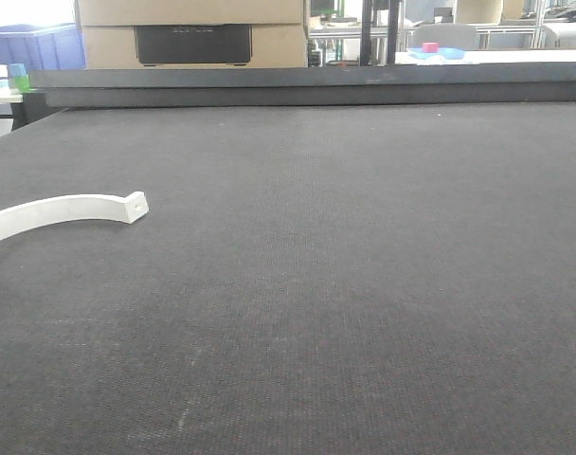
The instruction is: Grab PVC pipe and place in blue bin
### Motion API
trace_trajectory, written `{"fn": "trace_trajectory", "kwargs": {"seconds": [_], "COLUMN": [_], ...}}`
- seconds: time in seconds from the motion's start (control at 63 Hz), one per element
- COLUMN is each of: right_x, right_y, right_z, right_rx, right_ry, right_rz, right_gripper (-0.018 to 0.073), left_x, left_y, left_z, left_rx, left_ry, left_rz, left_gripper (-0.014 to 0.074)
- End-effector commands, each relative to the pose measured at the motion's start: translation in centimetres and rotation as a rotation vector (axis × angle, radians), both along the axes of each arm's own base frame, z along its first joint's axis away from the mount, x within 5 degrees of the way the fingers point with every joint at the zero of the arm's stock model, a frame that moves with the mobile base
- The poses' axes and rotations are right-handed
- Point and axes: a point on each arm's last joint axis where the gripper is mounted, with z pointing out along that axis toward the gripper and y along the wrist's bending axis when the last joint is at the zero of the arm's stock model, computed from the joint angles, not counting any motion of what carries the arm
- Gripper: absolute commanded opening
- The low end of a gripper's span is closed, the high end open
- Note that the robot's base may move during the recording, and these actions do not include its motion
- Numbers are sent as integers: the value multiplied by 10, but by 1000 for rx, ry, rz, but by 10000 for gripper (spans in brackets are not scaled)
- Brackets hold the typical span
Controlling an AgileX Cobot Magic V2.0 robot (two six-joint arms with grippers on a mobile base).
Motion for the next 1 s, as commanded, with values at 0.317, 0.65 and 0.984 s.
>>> {"fn": "trace_trajectory", "kwargs": {"seconds": [0.317,0.65,0.984], "right_x": [0,0,-1], "right_y": [0,0,0], "right_z": [2,2,3], "right_rx": [-13,-13,-13], "right_ry": [-24,-24,-37], "right_rz": [-6,-6,-6], "right_gripper": [-167,-167,-167], "left_x": [-1,-1,-1], "left_y": [0,0,0], "left_z": [2,2,8], "left_rx": [2,2,-4], "left_ry": [-19,-19,-90], "left_rz": [3,3,1], "left_gripper": [-111,-111,-111]}}
